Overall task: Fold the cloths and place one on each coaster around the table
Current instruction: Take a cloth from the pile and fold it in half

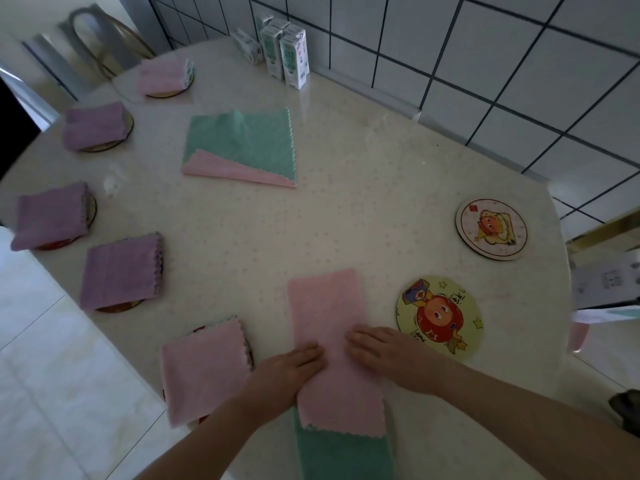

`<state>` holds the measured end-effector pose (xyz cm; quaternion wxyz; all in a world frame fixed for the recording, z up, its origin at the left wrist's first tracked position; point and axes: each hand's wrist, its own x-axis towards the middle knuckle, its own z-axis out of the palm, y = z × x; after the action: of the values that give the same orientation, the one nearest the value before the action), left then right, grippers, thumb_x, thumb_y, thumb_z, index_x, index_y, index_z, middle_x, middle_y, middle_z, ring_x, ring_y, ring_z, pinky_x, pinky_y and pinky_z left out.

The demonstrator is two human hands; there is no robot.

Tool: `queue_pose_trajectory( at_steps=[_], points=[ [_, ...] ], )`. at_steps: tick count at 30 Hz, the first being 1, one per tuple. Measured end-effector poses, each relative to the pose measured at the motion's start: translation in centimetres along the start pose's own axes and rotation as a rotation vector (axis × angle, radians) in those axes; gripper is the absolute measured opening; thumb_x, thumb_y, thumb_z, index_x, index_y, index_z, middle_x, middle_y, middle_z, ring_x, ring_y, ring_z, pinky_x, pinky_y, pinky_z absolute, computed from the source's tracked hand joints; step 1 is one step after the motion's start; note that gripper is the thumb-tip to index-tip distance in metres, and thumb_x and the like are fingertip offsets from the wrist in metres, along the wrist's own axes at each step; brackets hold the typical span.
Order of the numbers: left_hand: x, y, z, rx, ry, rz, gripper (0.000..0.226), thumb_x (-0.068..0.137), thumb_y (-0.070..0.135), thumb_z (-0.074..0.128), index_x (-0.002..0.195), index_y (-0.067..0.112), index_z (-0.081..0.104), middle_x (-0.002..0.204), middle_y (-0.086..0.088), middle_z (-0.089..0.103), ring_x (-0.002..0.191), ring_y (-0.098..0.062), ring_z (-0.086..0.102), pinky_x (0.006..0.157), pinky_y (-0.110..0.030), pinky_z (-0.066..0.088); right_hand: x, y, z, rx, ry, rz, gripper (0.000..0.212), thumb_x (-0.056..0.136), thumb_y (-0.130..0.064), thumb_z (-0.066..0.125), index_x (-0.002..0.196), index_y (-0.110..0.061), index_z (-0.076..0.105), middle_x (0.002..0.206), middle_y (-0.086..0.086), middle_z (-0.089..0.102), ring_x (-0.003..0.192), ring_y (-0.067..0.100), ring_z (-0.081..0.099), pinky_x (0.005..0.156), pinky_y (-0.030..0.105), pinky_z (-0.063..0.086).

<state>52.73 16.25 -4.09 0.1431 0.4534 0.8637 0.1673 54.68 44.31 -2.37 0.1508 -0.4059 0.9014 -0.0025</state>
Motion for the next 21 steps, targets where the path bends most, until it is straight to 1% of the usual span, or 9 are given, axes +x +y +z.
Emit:
queue_pose_trajectory(
  at_steps=[3, 6, 9, 11, 12, 13, 15, 18, 21],
  points=[
    [0.0, 0.0, 0.0, -0.224, 0.060, -0.166, 0.048, 0.078, 0.022, 0.043, 0.121, 0.023, 0.065, 0.128, 0.003, 0.062, 0.117, -0.009, 0.058, 0.094, -0.027, 0.049, -0.1, 0.5, 0.6, 0.040, 0.001, 0.008, 0.082, 0.063, -0.015, 0.073, 0.138, -0.017, 0.041, 0.137, 0.004, 0.051, 0.126, 0.021, 0.049, 0.095, 0.031, 0.049],
    [1.4, -0.3, -1.1, -0.422, 0.022, -0.416, 0.042, 0.081, 0.023, 0.047, 0.118, 0.024, 0.067, 0.122, 0.003, 0.066, 0.110, -0.011, 0.061, 0.094, -0.022, 0.046, 0.4, 0.6, 0.7, 0.175, 0.079, 0.093, 0.068, 0.073, -0.032, 0.066, 0.135, -0.022, 0.040, 0.128, -0.004, 0.054, 0.116, 0.013, 0.052, 0.092, 0.027, 0.049],
    [3.1, -1.0, -1.9, -0.591, 0.037, -0.635, 0.038, 0.072, 0.027, 0.043, 0.087, 0.016, 0.076, 0.086, -0.007, 0.075, 0.080, -0.017, 0.066, 0.068, -0.032, 0.048, 1.8, 0.9, -0.5, 0.691, 0.047, 0.366, 0.055, 0.077, -0.027, 0.059, 0.130, -0.028, 0.042, 0.118, -0.006, 0.057, 0.104, 0.009, 0.055, 0.083, 0.023, 0.048],
    [4.1, -2.0, -1.8, -0.764, 0.100, -0.836, 0.028, 0.071, 0.037, 0.048, 0.061, 0.018, 0.066, 0.058, -0.002, 0.064, 0.059, -0.016, 0.056, 0.057, -0.037, 0.043, 2.9, 1.4, -1.2, 0.931, 0.130, 0.486, 0.031, 0.079, -0.025, 0.052, 0.110, -0.025, 0.055, 0.093, -0.003, 0.066, 0.081, 0.010, 0.062, 0.063, 0.020, 0.044],
    [4.6, -2.4, -1.8, -0.859, 0.129, -0.926, 0.030, 0.071, 0.044, 0.054, 0.058, 0.018, 0.063, 0.054, 0.000, 0.059, 0.055, -0.017, 0.054, 0.055, -0.039, 0.047, 3.6, 1.6, -1.4, 0.988, 0.183, 0.561, 0.014, 0.083, -0.027, 0.049, 0.094, -0.024, 0.057, 0.076, -0.002, 0.064, 0.066, 0.011, 0.060, 0.055, 0.021, 0.040],
    [5.1, -2.9, -1.6, -0.938, 0.149, -0.999, 0.035, 0.073, 0.048, 0.060, 0.061, 0.015, 0.062, 0.055, -0.003, 0.058, 0.055, -0.019, 0.056, 0.055, -0.042, 0.051, 4.2, 2.0, -1.5, 1.026, 0.213, 0.641, 0.015, 0.089, -0.032, 0.048, 0.079, -0.023, 0.054, 0.063, -0.002, 0.057, 0.054, 0.010, 0.054, 0.050, 0.022, 0.036],
    [6.1, -3.5, -1.4, -1.039, 0.153, -1.121, 0.039, 0.084, 0.043, 0.065, 0.070, 0.007, 0.059, 0.062, -0.011, 0.056, 0.054, -0.020, 0.058, 0.055, -0.039, 0.056, 5.5, 2.9, -1.3, 1.016, 0.192, 0.774, 0.038, 0.095, -0.037, 0.049, 0.062, -0.019, 0.041, 0.055, 0.002, 0.045, 0.049, 0.013, 0.048, 0.050, 0.025, 0.035],
    [6.5, -4.1, -0.8, -1.088, 0.175, -1.207, 0.034, 0.089, 0.036, 0.063, 0.071, 0.011, 0.050, 0.060, -0.011, 0.046, 0.048, -0.016, 0.052, 0.050, -0.035, 0.055, 6.7, 3.4, -1.2, 0.917, 0.120, 0.841, 0.044, 0.093, -0.034, 0.052, 0.056, -0.017, 0.033, 0.053, 0.004, 0.038, 0.054, 0.018, 0.048, 0.052, 0.028, 0.028],
    [6.6, -4.0, -0.8, -1.050, 0.185, -1.203, 0.042, 0.090, 0.038, 0.061, 0.062, 0.015, 0.041, 0.052, -0.006, 0.040, 0.043, -0.015, 0.048, 0.044, -0.029, 0.051, 6.8, 3.5, -1.1, 0.935, 0.121, 0.882, 0.043, 0.092, -0.032, 0.051, 0.056, -0.017, 0.033, 0.053, 0.006, 0.041, 0.055, 0.032, 0.058, 0.051, 0.031, 0.039]
  ],
)
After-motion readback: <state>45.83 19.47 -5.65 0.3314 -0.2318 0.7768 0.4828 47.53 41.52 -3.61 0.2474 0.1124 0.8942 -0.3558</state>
